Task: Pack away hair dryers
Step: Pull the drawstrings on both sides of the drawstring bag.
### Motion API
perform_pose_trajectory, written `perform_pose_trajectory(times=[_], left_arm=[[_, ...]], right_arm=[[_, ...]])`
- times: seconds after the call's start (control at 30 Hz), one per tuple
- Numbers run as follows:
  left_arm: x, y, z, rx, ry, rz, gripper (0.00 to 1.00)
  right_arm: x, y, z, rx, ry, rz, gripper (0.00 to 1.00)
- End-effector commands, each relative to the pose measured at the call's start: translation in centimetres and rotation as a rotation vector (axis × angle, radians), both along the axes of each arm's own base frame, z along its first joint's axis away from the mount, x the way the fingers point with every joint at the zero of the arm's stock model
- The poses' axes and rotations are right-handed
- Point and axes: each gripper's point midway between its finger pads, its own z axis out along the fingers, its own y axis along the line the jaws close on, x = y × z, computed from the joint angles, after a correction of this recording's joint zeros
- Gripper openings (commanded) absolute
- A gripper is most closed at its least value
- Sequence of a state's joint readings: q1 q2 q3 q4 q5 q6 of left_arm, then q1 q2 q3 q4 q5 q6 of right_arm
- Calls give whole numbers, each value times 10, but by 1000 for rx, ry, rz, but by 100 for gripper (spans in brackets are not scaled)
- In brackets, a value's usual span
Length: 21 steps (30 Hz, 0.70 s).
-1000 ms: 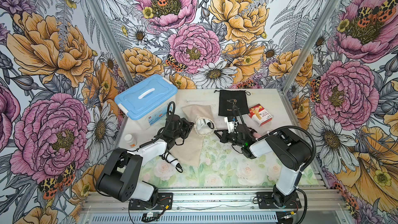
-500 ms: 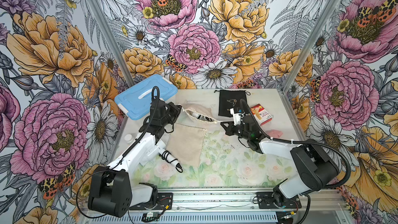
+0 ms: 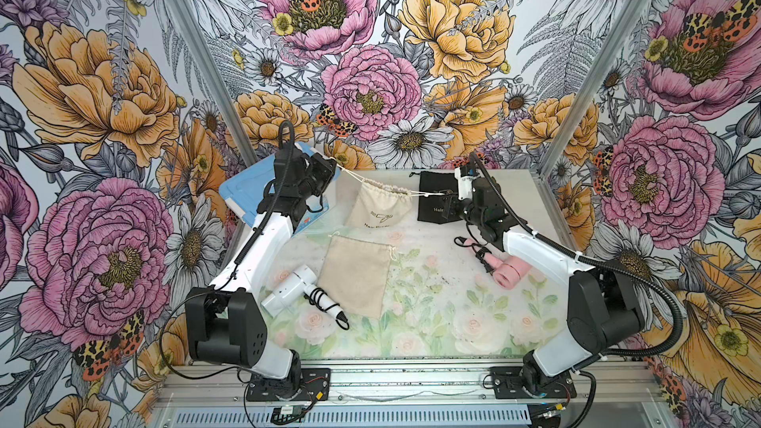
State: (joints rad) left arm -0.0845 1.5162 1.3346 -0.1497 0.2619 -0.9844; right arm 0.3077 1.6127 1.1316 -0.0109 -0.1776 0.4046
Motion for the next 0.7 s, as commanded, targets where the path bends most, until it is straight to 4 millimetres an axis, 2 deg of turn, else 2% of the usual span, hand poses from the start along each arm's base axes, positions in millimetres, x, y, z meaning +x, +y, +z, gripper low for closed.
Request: perform_pose_trajectory(times=[0.0,0.13,0.3,0.57,0.67], left_arm=[[15,42,11,36,-31,76,0],[26,64,2,30,-12,106,0],[35,78,-5,55,9,128,0],[57,86,-4,109,22,143,0],[71,81,-10,117,30,129,0]], right_arm=[[10,-44,-27,-93,98,-119,0],[18,-70,-38,-119,130,-176,0],[26,-92,-42,-130,144,-226,0],[50,-105,-45,-139,154,-262,0],[63,-109,-52,-133,168,-269,0]])
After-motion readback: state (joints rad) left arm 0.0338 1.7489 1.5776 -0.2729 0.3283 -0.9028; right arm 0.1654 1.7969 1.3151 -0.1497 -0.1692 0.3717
